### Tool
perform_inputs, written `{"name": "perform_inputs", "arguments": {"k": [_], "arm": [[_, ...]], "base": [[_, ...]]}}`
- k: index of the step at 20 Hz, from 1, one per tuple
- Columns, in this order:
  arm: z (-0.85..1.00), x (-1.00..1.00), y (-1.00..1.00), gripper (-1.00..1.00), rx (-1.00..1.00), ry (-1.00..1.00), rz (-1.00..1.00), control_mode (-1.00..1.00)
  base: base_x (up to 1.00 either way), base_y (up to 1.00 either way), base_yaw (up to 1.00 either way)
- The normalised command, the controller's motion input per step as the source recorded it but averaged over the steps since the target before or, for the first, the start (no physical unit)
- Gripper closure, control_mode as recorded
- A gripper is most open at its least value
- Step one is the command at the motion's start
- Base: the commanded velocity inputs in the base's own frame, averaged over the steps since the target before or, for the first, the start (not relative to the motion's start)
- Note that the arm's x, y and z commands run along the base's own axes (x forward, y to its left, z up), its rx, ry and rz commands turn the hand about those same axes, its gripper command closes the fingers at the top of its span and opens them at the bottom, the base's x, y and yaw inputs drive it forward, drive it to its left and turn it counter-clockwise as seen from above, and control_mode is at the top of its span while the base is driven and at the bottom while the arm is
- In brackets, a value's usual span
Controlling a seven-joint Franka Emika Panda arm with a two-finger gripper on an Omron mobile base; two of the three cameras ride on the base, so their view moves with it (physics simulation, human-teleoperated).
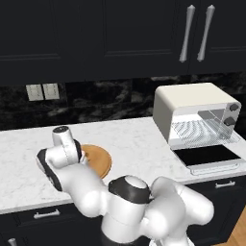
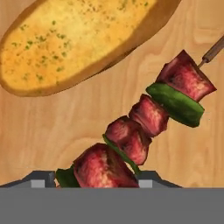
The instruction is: Pick up the kebab skewer and baguette bread, and place them inside the toaster oven. Close the toaster oven door and start by setting the timer.
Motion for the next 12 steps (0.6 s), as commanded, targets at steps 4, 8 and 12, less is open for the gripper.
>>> {"name": "perform_inputs", "arguments": {"k": [4,8,12], "arm": [[-0.02,-0.92,-0.99,1.0,0.01,-0.06,0.0,-1.0],[0.89,-1.0,-0.86,1.0,0.06,-0.18,0.08,-1.0],[1.0,-1.0,-0.95,1.0,0.0,-0.15,0.19,-1.0]], "base": [[0.0,0.0,0.0],[0.0,0.0,0.0],[0.0,0.0,0.0]]}}
